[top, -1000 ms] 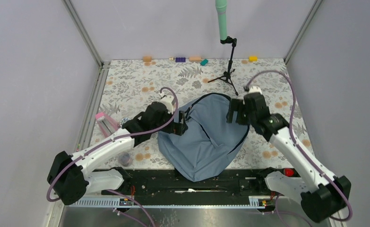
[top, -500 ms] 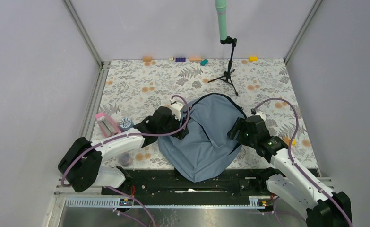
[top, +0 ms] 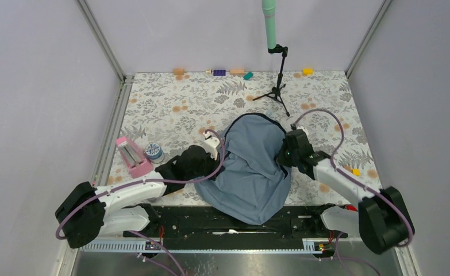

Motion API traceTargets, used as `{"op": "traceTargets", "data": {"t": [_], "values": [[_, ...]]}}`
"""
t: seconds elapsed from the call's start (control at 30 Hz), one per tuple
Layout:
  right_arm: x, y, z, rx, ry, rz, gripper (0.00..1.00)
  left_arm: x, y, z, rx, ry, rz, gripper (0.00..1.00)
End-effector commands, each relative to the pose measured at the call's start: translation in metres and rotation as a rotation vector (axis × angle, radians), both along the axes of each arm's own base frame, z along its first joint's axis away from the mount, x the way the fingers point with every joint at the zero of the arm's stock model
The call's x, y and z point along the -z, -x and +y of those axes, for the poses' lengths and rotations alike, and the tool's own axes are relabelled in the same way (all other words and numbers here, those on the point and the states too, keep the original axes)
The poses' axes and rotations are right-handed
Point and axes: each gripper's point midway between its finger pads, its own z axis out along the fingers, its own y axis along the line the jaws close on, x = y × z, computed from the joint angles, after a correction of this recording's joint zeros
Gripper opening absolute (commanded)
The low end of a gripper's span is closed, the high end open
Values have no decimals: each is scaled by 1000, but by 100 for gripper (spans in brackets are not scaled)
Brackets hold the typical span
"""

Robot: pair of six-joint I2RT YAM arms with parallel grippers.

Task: Pack the student bag
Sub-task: Adjust the student bag at the center of the board.

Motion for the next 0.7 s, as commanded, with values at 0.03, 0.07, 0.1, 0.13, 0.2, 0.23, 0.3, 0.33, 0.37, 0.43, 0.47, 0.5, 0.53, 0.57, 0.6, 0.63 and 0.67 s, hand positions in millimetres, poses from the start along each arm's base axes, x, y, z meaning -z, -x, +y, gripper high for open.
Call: {"op": "traceTargets", "data": {"t": [0.03,0.07,0.1,0.13,0.2,0.23,0.3,0.33,0.37,0.43,0.47,0.5,0.53,0.57,0.6,0.63,0.67], "values": [[-42,-84,32,-114,59,-180,0,-23,34,-28,10,171,72,1],[-46,-97,38,-143,72,-184,0,-25,37,-31,9,190,84,2],[-48,-108,44,-170,86,-181,0,-26,39,-34,2,207,97,5],[-53,-121,51,-192,93,-186,0,-28,41,-37,-3,222,109,9],[-58,-143,65,-236,103,-187,0,-32,43,-41,-8,254,125,24],[-63,-151,75,-271,88,-191,0,-35,43,-43,-10,270,127,31],[-77,-169,91,-318,63,-210,0,-43,42,-43,-19,289,120,52],[-79,-173,96,-335,56,-205,0,-50,40,-41,-31,295,110,62],[-85,-176,100,-347,48,-208,8,-55,37,-38,-53,295,102,72],[-95,-177,101,-357,49,-218,36,-60,27,-23,-139,261,80,86],[-99,-176,99,-356,55,-227,47,-65,23,-16,-171,257,68,91],[-106,-174,96,-359,64,-244,59,-68,21,-8,-202,246,66,94],[-111,-170,93,-364,76,-256,66,-71,16,-1,-237,244,65,97],[-119,-165,89,-368,87,-270,71,-71,13,7,-269,241,74,98],[-126,-159,84,-374,100,-282,74,-70,9,15,-293,244,86,99],[-130,-152,79,-374,114,-287,75,-68,4,22,-322,244,97,99],[-141,-144,73,-368,121,-306,75,-65,-3,32,-370,243,106,99]]}}
